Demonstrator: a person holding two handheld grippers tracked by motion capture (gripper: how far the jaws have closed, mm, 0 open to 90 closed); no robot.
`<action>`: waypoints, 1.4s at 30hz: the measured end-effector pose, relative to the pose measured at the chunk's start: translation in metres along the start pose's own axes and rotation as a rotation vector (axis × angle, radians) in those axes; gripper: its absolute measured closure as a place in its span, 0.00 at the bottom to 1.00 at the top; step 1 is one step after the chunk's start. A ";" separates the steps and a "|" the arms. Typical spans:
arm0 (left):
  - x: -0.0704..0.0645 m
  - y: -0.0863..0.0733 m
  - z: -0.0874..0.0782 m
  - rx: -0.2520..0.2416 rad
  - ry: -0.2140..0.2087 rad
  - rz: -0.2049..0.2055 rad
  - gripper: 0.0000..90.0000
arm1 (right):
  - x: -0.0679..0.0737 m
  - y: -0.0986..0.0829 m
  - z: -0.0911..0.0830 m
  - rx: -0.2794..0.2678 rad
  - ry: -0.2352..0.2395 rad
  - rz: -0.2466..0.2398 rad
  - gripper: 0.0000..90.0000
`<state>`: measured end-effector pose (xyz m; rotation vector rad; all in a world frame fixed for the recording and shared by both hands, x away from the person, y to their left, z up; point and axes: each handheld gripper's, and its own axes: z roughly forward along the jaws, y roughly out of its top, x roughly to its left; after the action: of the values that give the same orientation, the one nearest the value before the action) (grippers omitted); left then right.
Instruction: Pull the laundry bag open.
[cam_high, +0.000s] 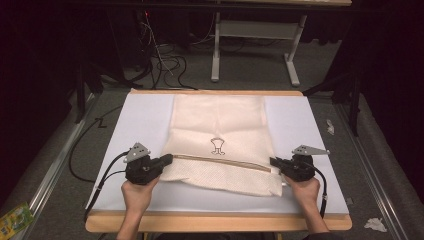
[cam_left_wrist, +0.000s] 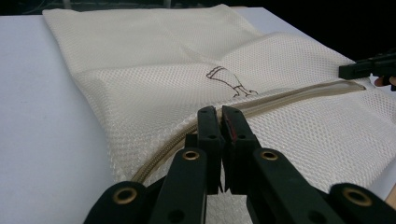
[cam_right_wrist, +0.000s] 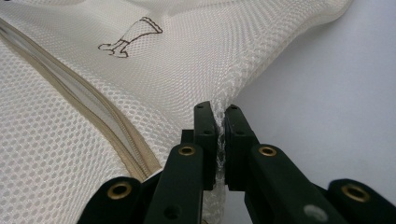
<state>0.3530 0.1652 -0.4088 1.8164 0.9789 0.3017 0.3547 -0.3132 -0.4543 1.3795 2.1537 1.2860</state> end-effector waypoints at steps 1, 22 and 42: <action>0.000 0.000 0.000 0.000 0.000 0.000 0.97 | 0.000 0.000 0.000 0.000 0.000 0.000 0.97; 0.011 -0.004 -0.010 -0.034 0.021 -0.020 0.97 | -0.003 -0.001 -0.002 0.010 -0.023 -0.004 0.97; 0.018 -0.005 -0.016 -0.036 0.032 -0.023 0.97 | -0.006 0.002 -0.007 0.004 -0.035 -0.008 0.97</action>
<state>0.3525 0.1894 -0.4096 1.7711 1.0097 0.3336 0.3540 -0.3215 -0.4501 1.3833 2.1380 1.2460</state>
